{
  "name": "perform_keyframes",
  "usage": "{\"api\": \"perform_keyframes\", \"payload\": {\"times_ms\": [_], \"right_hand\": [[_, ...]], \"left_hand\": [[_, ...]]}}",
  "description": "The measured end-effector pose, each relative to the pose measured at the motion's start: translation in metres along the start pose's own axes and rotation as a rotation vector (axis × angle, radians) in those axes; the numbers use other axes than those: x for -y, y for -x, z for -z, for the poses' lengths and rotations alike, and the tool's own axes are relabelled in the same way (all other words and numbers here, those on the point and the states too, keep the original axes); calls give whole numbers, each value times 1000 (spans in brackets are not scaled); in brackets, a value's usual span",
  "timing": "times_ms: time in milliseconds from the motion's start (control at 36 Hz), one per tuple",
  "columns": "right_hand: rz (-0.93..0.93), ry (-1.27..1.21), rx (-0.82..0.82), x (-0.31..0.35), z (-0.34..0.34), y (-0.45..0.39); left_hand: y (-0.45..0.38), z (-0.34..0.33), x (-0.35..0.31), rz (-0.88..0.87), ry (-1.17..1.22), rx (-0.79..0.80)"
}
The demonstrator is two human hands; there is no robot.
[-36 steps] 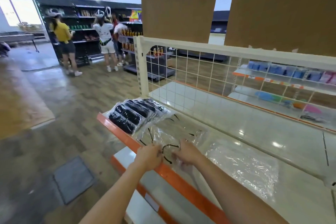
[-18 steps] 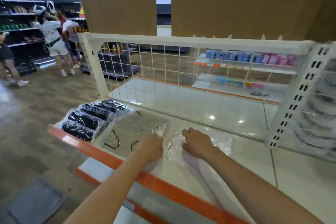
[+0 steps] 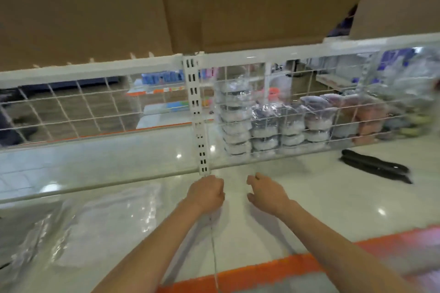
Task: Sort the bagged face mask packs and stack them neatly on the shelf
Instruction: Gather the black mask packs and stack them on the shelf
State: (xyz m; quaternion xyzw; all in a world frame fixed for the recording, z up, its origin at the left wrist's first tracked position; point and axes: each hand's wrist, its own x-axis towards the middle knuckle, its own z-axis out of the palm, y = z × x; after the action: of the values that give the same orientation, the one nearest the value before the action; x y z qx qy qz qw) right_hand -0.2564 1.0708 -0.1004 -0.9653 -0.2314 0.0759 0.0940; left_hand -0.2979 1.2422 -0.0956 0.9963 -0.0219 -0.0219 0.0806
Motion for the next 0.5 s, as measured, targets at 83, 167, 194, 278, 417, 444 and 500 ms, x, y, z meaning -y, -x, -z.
{"api": "perform_keyframes", "payload": {"times_ms": [83, 167, 194, 278, 417, 444, 500], "right_hand": [[-128, -50, -3, -70, 5, 12], [-227, -94, -21, -136, 11, 23], [-262, -110, -34, -158, 13, 27], [-360, -133, -73, -218, 18, 37], [-483, -130, -171, -301, 29, 48], [-495, -134, -184, -315, 32, 49], [-507, -150, -179, -337, 35, 49]], "left_hand": [[-34, -8, -57, -48, 36, 39], [-62, -18, -109, -77, 97, 63], [-70, -21, -125, -89, 115, 70], [-92, -32, -169, -128, 145, 88], [-125, -53, -225, -156, 151, 90], [-130, -57, -234, -154, 162, 90], [-136, -62, -249, -148, 197, 88]]}}
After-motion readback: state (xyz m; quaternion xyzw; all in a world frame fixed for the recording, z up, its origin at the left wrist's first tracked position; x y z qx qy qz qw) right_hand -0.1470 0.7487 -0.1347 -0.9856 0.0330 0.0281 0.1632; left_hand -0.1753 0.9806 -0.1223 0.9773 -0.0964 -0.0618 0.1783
